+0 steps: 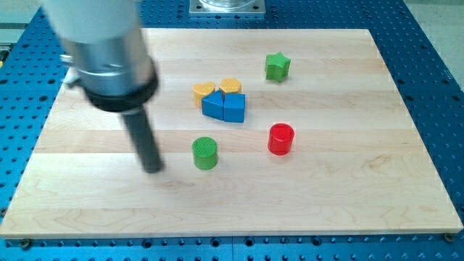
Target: Push the green star slightly to the top
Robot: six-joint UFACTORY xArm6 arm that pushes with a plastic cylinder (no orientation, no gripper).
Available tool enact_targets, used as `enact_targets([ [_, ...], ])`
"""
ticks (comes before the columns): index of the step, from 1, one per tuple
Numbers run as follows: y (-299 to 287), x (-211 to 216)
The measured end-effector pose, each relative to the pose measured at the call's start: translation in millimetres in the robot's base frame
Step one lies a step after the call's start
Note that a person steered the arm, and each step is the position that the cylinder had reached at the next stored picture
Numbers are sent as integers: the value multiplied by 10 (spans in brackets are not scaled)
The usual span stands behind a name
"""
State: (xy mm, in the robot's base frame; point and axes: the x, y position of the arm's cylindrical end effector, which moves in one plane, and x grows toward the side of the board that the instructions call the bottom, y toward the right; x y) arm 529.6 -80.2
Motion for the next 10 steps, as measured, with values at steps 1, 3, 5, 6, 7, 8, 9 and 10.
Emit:
enact_targets([
  [1,940,-300],
  [3,1652,-908],
  [5,1704,-1942],
  [6,1632,-2457],
  [7,2026,-2486],
  [8,1221,-2677],
  [9,1185,-2471],
  [10,1757,-2796],
])
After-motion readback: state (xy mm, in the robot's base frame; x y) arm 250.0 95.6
